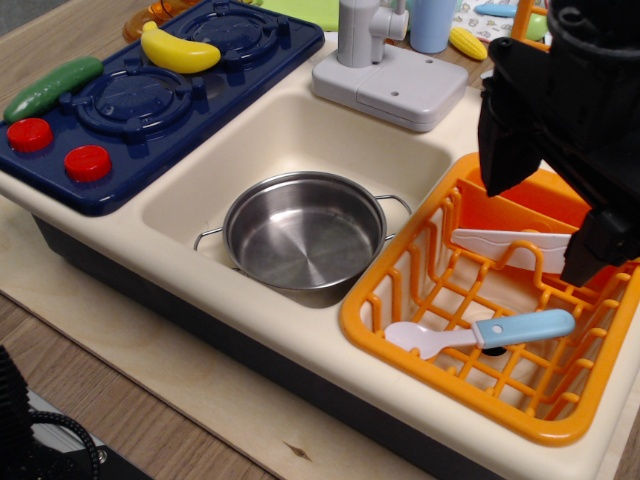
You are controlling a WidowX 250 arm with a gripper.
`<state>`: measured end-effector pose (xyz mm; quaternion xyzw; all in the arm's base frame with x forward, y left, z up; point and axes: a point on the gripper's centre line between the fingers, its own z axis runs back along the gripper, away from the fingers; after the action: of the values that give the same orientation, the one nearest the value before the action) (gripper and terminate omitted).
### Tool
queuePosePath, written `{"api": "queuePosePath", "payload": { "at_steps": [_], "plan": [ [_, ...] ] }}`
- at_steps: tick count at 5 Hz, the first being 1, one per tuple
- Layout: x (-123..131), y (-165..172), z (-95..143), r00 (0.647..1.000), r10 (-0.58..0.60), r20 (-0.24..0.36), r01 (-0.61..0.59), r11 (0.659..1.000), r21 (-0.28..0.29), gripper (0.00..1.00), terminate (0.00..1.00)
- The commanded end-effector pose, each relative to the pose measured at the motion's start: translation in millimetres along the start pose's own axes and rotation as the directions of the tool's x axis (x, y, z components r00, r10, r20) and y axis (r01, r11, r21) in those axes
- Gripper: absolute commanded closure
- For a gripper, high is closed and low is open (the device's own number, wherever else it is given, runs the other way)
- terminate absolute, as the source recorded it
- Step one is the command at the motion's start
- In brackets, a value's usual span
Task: Put spoon into pan
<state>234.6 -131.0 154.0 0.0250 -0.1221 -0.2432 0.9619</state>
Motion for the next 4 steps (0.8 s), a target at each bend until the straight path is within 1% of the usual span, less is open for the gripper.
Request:
{"api": "queuePosePath", "payload": {
  "at_steps": [1,2,4],
  "plan": [
    [0.0,0.0,0.0,1.000,0.000,0.000,0.000,1.000,0.000,0.00,0.00],
    [-2.1,-1.6,-8.7,0.999,-0.038,-0.010,0.038,0.999,0.001,0.00,0.00],
    [-12.2,-3.1,-24.7,0.987,-0.161,0.022,0.162,0.985,-0.060,0.00,0.00]
  ]
}}
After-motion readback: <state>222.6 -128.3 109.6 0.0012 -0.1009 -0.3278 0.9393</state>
